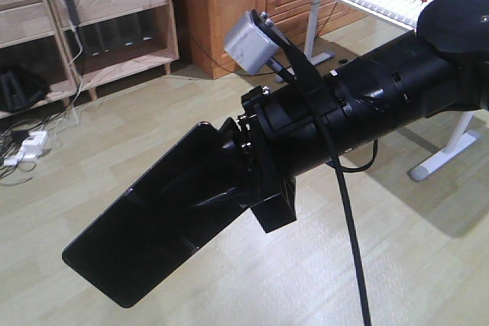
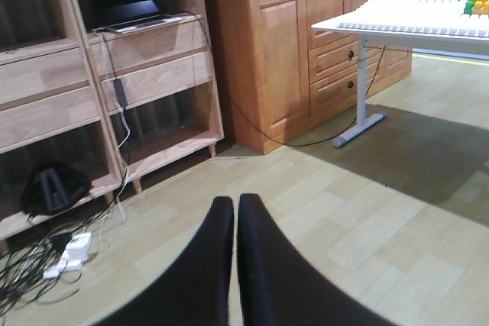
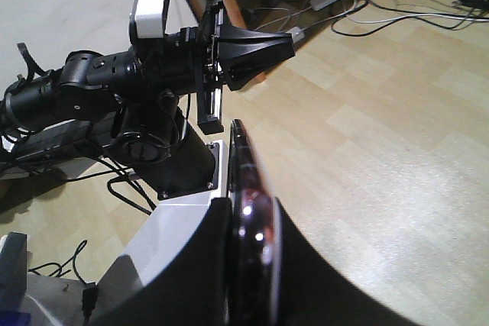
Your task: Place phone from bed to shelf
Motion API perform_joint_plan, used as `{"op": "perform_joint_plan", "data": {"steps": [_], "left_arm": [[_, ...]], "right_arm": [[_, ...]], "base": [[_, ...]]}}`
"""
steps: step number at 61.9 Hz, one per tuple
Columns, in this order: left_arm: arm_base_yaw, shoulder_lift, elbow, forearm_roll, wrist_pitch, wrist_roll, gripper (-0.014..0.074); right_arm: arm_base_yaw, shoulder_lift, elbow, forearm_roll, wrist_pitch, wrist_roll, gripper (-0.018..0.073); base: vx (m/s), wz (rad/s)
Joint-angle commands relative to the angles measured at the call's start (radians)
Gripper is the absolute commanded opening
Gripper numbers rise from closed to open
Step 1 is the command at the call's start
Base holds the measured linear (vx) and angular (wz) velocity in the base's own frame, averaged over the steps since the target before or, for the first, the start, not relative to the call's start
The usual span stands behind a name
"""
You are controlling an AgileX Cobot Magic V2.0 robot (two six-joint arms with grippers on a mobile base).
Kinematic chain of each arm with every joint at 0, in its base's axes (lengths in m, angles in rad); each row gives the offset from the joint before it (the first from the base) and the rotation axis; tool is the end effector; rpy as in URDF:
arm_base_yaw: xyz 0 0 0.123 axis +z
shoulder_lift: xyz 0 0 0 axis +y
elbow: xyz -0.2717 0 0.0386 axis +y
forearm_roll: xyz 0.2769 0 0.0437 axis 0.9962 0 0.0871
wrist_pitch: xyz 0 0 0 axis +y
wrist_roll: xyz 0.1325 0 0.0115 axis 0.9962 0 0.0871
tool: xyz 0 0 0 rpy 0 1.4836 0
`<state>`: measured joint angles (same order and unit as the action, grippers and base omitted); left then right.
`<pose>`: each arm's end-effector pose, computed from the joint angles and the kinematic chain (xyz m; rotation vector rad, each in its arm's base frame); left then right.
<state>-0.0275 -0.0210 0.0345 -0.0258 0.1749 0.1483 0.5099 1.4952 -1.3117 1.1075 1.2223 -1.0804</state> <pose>0.1373 -0.0044 0.1823 0.1290 1.6674 0.0683 0.2404 0.2626 0.3293 -1.4214 1.8369 1.2601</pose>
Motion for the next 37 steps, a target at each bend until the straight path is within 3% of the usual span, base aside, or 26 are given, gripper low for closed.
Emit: {"op": "perform_joint_plan", "data": {"steps": [1,37], "left_arm": [[-0.003,-0.004,-0.023,-0.009,-0.074,-0.006,0.0001],[-0.003,-0.004,-0.023,-0.009,-0.074,-0.006,0.0001]], "right_arm": [[-0.003,-0.037,-0.028,0.082,0.063,-0.001,-0.0003],[-0.003,-0.037,-0.028,0.082,0.063,-0.001,-0.0003]], "base": [[0.41,-0.1],[0.41,-0.05]]}}
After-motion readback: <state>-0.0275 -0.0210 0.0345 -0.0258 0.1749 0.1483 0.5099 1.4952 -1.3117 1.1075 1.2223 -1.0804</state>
